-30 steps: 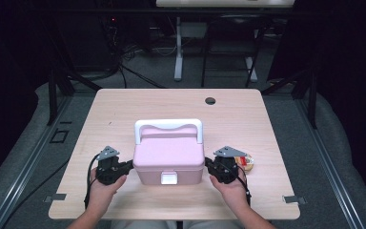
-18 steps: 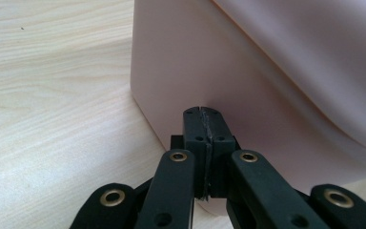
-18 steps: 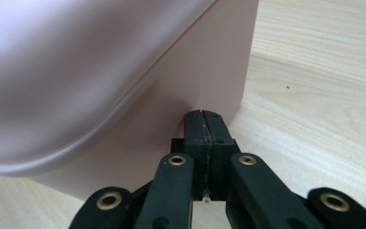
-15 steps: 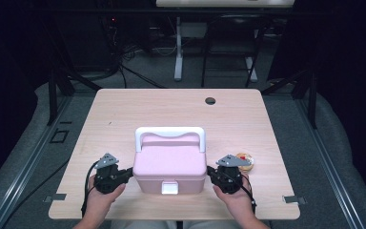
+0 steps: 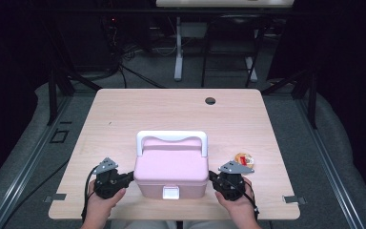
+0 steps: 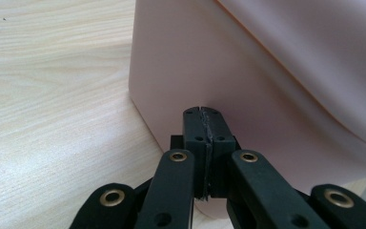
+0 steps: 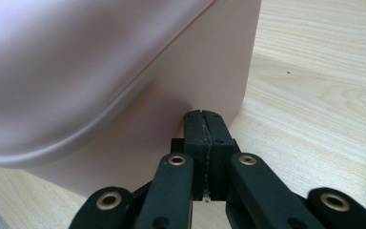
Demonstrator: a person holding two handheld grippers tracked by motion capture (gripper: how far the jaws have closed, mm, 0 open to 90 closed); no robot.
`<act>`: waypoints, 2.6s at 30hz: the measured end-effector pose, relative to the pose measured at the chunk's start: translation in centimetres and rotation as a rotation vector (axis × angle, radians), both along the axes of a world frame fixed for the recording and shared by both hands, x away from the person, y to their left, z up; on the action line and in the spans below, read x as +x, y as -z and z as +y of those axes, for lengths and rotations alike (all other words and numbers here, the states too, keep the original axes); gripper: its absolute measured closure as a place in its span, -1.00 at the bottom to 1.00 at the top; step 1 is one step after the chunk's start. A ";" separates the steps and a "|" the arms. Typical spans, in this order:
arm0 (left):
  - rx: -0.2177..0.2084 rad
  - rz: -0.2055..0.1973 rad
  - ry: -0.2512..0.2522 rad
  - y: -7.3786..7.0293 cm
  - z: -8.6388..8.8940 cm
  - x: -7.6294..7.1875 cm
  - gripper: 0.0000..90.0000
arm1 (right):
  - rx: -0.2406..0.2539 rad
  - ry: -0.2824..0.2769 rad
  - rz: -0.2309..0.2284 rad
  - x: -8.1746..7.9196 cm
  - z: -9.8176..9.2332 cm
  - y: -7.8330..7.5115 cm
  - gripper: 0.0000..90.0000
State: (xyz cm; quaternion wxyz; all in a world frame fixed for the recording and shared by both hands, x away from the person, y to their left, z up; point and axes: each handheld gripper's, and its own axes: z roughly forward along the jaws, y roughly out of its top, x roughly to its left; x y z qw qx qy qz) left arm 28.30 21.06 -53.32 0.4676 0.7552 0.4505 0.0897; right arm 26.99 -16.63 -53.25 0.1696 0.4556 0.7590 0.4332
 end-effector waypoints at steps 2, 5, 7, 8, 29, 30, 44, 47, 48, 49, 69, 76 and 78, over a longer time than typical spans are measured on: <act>-0.016 -0.001 0.001 0.1 0.1 0.0 0.99 | 0.005 -0.004 0.006 0.1 -0.1 0.0 0.99; -0.027 -0.005 -0.002 0.3 0.2 0.0 1.00 | 0.011 -0.004 0.011 0.0 -0.2 0.1 0.99; -0.028 -0.006 -0.009 0.3 0.2 -0.1 0.99 | 0.002 -0.007 0.009 0.0 -0.1 0.3 0.99; -0.030 -0.007 -0.005 0.3 0.3 -0.1 0.98 | -0.007 -0.011 0.013 0.0 -0.1 0.4 0.98; -0.033 -0.037 0.004 -2.3 1.8 0.4 0.39 | 0.005 -0.073 -0.030 0.4 -1.8 -1.7 0.48; -0.028 -0.040 0.009 -2.5 1.8 0.4 0.38 | 0.014 -0.078 -0.025 0.5 -1.9 -1.8 0.47; -0.004 -0.056 0.037 -6.2 1.6 1.4 0.28 | 0.037 -0.099 -0.029 1.4 -3.0 -5.1 0.38; 0.007 -0.063 0.047 -7.1 1.4 1.6 0.24 | 0.060 -0.101 -0.031 1.7 -3.4 -5.8 0.38; 0.015 -0.069 0.052 -7.4 1.3 1.7 0.23 | 0.074 -0.103 -0.030 1.8 -3.5 -6.0 0.37; 0.023 -0.079 0.057 -7.7 1.2 1.7 0.22 | 0.086 -0.105 -0.030 1.8 -3.6 -6.2 0.37; 0.015 -0.073 0.092 -7.9 -1.0 4.3 0.19 | 0.162 -0.189 -0.059 4.4 -1.3 -7.2 0.26; 0.031 -0.096 0.104 -8.0 -1.9 4.1 0.24 | 0.135 -0.190 -0.089 4.1 -0.7 -7.1 0.35; 0.026 -0.095 0.105 -7.9 -1.8 4.0 0.25 | 0.123 -0.186 -0.101 4.0 -0.6 -7.1 0.38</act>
